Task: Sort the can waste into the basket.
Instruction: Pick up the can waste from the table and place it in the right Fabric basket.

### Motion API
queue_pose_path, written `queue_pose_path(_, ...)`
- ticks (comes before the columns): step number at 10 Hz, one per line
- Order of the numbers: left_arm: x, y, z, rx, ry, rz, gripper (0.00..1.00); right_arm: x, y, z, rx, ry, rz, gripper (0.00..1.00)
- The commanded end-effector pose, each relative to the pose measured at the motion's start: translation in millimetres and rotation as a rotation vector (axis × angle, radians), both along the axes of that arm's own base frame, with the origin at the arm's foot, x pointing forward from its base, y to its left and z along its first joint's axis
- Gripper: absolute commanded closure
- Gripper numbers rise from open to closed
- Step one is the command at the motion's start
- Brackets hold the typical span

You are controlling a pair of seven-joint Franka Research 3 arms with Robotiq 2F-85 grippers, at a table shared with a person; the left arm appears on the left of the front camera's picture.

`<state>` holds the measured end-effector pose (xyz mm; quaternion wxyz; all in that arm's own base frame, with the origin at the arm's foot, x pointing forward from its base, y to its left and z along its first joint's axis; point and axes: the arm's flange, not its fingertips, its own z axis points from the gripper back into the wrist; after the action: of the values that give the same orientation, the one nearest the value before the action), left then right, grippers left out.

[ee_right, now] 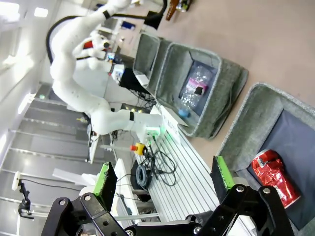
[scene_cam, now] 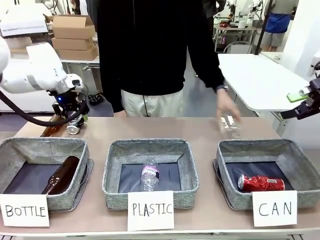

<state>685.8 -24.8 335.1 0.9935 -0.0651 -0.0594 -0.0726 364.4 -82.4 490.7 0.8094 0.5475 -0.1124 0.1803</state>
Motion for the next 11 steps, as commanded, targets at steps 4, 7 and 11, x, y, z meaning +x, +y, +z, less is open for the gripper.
queue_pose_path(4, 10.9, -4.7, -17.8, 0.058, 0.083, 0.011, 0.00, -0.3, 0.1, 3.8, -0.010, 0.006, -0.001, 0.00)
queue_pose_path(7, 7.5, -6.8, -20.8, 0.046, 0.117, 0.001, 0.60, -0.3, 0.1, 3.8, -0.010, 0.006, -0.001, 0.00)
queue_pose_path(11, 3.8, 0.1, -16.6, 0.041, 0.095, 0.008, 1.00, -0.3, 0.1, 3.8, -0.010, 0.006, -0.001, 0.00)
